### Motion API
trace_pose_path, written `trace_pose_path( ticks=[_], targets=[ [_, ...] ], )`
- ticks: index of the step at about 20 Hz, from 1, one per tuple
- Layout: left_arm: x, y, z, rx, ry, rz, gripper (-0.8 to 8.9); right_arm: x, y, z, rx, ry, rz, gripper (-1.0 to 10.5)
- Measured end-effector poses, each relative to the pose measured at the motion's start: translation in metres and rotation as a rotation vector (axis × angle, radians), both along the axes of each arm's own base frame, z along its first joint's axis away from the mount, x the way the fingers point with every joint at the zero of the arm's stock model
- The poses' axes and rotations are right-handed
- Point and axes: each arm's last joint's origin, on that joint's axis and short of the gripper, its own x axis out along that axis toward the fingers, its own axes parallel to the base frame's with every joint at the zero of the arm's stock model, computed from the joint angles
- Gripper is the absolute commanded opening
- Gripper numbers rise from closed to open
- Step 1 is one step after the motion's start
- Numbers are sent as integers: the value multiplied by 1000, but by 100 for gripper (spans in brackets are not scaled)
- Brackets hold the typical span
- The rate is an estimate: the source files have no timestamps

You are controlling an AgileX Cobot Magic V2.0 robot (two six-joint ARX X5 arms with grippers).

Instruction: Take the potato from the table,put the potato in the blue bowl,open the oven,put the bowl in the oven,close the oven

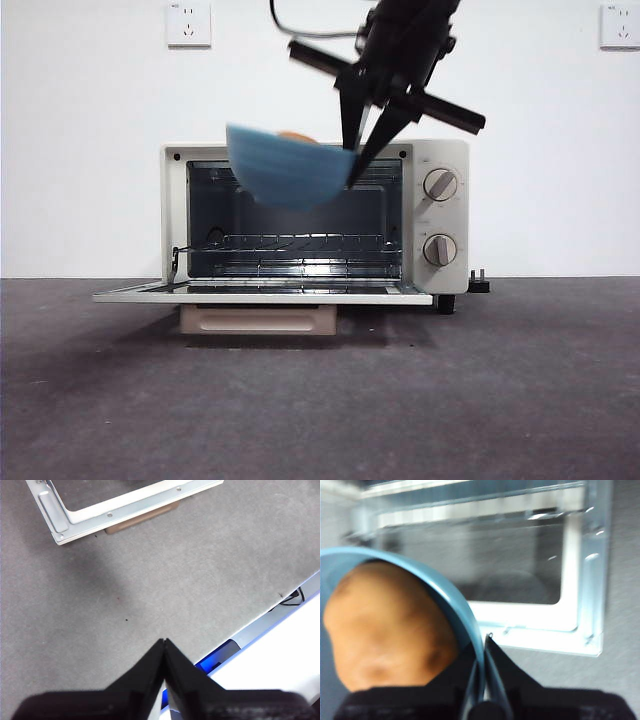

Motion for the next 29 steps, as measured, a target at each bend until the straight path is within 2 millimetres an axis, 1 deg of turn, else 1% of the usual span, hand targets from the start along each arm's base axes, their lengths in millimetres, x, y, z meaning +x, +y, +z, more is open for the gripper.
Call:
trace_pose_path(
  ticks=[2,5,7,10,13,15,17,21,24,29],
  targets=[
    [0,0,0,3,4,0,-6,14,8,-6,-25,49,-26,-16],
    [-2,1,-1,13,21,0,-6,30,14,-5,-22,85,-95,-16],
    [-2,1,-2,14,22,0,-6,34,14,-3,-9,106,-169,-16],
    [-2,1,-2,14,23,0,-6,36,13,-7,6,146,-275,-16],
    [-2,1,-2,14,22,0,-6,46,12,-11,54,131,-362,-16],
    [-2,1,-2,14,23,0,-6,52,9,-9,90,111,-413,-16],
    [-2,1,-2,13,22,0,-6,58,1,-8,111,105,-461,-16],
    [-1,1,-1,11,18,0,-6,66,-13,-9,102,93,-531,-16],
    [-1,1,-1,11,18,0,-6,68,-15,-10,97,92,-540,-16],
    [-1,1,-1,11,18,0,-6,72,-14,-21,80,115,-545,-16]
  ],
)
